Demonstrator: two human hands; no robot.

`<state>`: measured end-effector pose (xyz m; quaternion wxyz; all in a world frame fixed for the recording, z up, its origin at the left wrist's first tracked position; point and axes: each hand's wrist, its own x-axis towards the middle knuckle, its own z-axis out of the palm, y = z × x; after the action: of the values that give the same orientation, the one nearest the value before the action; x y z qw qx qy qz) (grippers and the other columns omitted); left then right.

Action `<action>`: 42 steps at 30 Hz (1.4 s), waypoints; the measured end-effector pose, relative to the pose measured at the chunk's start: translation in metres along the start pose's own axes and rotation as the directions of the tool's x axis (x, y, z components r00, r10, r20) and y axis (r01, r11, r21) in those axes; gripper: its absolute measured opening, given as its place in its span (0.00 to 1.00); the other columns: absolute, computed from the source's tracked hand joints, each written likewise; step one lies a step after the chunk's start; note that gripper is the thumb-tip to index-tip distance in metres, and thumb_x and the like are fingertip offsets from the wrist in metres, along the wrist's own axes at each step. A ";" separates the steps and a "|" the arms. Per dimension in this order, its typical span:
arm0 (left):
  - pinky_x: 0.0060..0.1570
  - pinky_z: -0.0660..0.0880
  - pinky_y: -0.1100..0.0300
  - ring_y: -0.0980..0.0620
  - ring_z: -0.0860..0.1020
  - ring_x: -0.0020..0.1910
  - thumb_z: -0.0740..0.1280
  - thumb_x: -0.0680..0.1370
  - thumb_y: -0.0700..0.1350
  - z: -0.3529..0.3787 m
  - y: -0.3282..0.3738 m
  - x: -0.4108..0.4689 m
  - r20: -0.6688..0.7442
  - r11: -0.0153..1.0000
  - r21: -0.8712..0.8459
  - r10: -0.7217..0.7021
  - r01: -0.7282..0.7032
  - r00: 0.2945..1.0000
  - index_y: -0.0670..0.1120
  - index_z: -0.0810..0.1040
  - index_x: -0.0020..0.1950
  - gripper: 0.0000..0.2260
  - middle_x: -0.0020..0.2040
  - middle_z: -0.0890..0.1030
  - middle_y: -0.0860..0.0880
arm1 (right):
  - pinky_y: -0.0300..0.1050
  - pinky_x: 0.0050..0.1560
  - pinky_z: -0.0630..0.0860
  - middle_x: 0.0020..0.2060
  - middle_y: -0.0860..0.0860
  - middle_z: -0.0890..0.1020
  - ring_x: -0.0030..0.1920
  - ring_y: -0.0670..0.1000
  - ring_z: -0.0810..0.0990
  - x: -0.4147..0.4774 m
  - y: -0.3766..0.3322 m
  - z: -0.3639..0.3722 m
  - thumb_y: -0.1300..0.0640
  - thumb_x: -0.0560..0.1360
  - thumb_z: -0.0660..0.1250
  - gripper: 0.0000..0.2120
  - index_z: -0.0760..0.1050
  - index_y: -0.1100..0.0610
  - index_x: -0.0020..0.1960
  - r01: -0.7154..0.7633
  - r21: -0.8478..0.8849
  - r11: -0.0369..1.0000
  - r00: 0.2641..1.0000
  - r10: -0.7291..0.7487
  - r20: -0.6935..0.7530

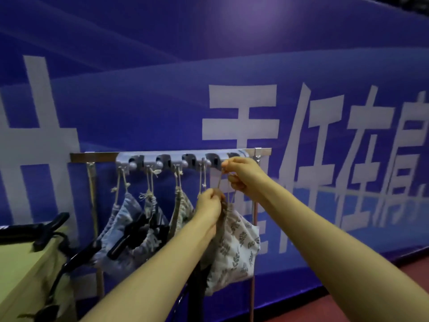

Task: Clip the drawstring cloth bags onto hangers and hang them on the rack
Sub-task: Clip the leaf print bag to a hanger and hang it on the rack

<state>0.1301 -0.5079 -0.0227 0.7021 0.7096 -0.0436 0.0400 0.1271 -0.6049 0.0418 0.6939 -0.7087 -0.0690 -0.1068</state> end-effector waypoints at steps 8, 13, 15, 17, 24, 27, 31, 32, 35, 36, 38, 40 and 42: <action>0.35 0.67 0.59 0.51 0.71 0.35 0.53 0.82 0.43 0.038 -0.001 0.079 -0.096 0.997 -0.008 0.077 -0.078 0.992 0.47 0.73 0.40 0.14 0.35 0.73 0.48 | 0.37 0.26 0.67 0.32 0.53 0.74 0.27 0.47 0.69 0.093 0.017 -0.014 0.66 0.77 0.60 0.09 0.72 0.56 0.40 0.070 -0.181 0.981 0.996 -0.079 -0.041; 0.30 0.64 0.61 0.52 0.70 0.34 0.51 0.82 0.44 0.051 -0.001 0.117 -0.111 0.993 0.040 0.112 -0.108 0.988 0.43 0.75 0.49 0.13 0.37 0.73 0.48 | 0.37 0.26 0.70 0.34 0.54 0.75 0.29 0.48 0.72 0.132 0.022 -0.024 0.66 0.78 0.60 0.09 0.73 0.57 0.42 0.122 -0.297 0.947 0.986 -0.150 -0.073; 0.30 0.64 0.61 0.52 0.69 0.32 0.51 0.82 0.43 0.058 -0.001 0.129 -0.107 0.995 0.036 0.098 -0.095 0.989 0.44 0.74 0.45 0.13 0.36 0.72 0.47 | 0.36 0.25 0.70 0.33 0.53 0.75 0.29 0.47 0.72 0.145 0.026 -0.026 0.67 0.78 0.59 0.10 0.73 0.57 0.42 0.137 -0.338 0.931 0.982 -0.172 -0.075; 0.29 0.62 0.61 0.53 0.67 0.30 0.52 0.81 0.43 0.059 -0.004 0.142 -0.116 0.995 0.037 0.093 -0.089 0.989 0.46 0.72 0.40 0.14 0.33 0.70 0.48 | 0.37 0.26 0.71 0.34 0.53 0.75 0.29 0.48 0.73 0.155 0.032 -0.028 0.68 0.78 0.58 0.09 0.74 0.58 0.44 0.139 -0.380 0.914 0.978 -0.187 -0.091; 0.30 0.62 0.61 0.53 0.66 0.30 0.54 0.81 0.43 0.062 -0.016 0.169 -0.120 0.987 0.096 0.136 -0.125 0.983 0.46 0.71 0.37 0.14 0.31 0.68 0.50 | 0.40 0.38 0.76 0.40 0.54 0.78 0.38 0.51 0.79 0.176 0.059 -0.037 0.67 0.78 0.58 0.13 0.74 0.53 0.40 0.187 -0.417 0.889 0.934 -0.293 -0.207; 0.29 0.61 0.61 0.54 0.65 0.29 0.53 0.82 0.43 0.065 -0.020 0.171 -0.110 0.987 0.095 0.140 -0.130 0.984 0.48 0.68 0.35 0.15 0.31 0.68 0.50 | 0.37 0.37 0.73 0.46 0.56 0.80 0.40 0.49 0.77 0.175 0.066 -0.043 0.68 0.77 0.59 0.15 0.73 0.52 0.38 0.188 -0.438 0.879 0.925 -0.309 -0.223; 0.31 0.63 0.61 0.54 0.66 0.30 0.53 0.82 0.45 0.068 -0.024 0.171 -0.110 0.984 0.089 0.164 -0.154 0.980 0.48 0.69 0.36 0.15 0.31 0.68 0.50 | 0.36 0.31 0.72 0.39 0.54 0.76 0.34 0.47 0.74 0.172 0.065 -0.044 0.67 0.78 0.58 0.10 0.75 0.58 0.47 0.203 -0.317 0.927 0.939 -0.276 -0.205; 0.32 0.64 0.60 0.53 0.67 0.31 0.53 0.82 0.45 0.069 -0.024 0.171 -0.118 0.982 0.088 0.180 -0.170 0.977 0.48 0.69 0.36 0.15 0.31 0.69 0.50 | 0.37 0.30 0.73 0.36 0.53 0.76 0.33 0.47 0.73 0.172 0.063 -0.044 0.68 0.77 0.57 0.10 0.76 0.60 0.49 0.207 -0.282 0.937 0.943 -0.268 -0.197; 0.35 0.66 0.58 0.51 0.69 0.32 0.53 0.82 0.46 0.068 -0.025 0.173 -0.152 0.979 0.066 0.203 -0.195 0.967 0.47 0.69 0.36 0.15 0.31 0.69 0.50 | 0.38 0.29 0.73 0.34 0.52 0.75 0.31 0.47 0.72 0.173 0.060 -0.046 0.68 0.78 0.57 0.09 0.75 0.62 0.51 0.185 -0.263 0.947 0.953 -0.238 -0.186; 0.35 0.66 0.59 0.51 0.68 0.32 0.53 0.82 0.46 0.068 -0.026 0.174 -0.150 0.980 0.068 0.198 -0.189 0.969 0.47 0.69 0.36 0.15 0.31 0.69 0.50 | 0.38 0.29 0.73 0.35 0.51 0.75 0.31 0.47 0.72 0.173 0.062 -0.047 0.68 0.78 0.57 0.09 0.75 0.61 0.50 0.167 -0.281 0.945 0.956 -0.225 -0.189; 0.35 0.66 0.59 0.51 0.69 0.33 0.54 0.82 0.46 0.067 -0.031 0.175 -0.105 0.984 0.086 0.166 -0.158 0.980 0.48 0.70 0.36 0.15 0.32 0.70 0.49 | 0.40 0.32 0.74 0.37 0.52 0.75 0.32 0.48 0.73 0.171 0.069 -0.049 0.67 0.78 0.59 0.08 0.74 0.57 0.46 0.121 -0.340 0.933 0.964 -0.191 -0.183; 0.38 0.69 0.57 0.50 0.73 0.37 0.54 0.82 0.46 0.067 -0.037 0.176 -0.044 0.986 0.126 0.117 -0.111 0.992 0.48 0.73 0.41 0.13 0.36 0.74 0.48 | 0.44 0.39 0.78 0.39 0.52 0.76 0.35 0.49 0.76 0.167 0.080 -0.047 0.65 0.78 0.60 0.07 0.72 0.54 0.45 0.068 -0.371 0.926 0.980 -0.132 -0.152; 0.44 0.74 0.55 0.46 0.78 0.44 0.55 0.82 0.48 0.064 -0.042 0.177 0.004 0.991 0.117 0.062 -0.062 0.998 0.48 0.75 0.45 0.12 0.42 0.79 0.45 | 0.51 0.48 0.80 0.41 0.54 0.78 0.40 0.52 0.79 0.162 0.089 -0.042 0.63 0.79 0.59 0.06 0.70 0.53 0.46 0.050 -0.391 0.919 0.981 -0.119 -0.153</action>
<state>0.3103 -0.5728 -0.0437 0.6578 0.7478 -0.0634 0.0643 0.3031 -0.6577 -0.0042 0.5390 -0.8157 -0.0166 -0.2094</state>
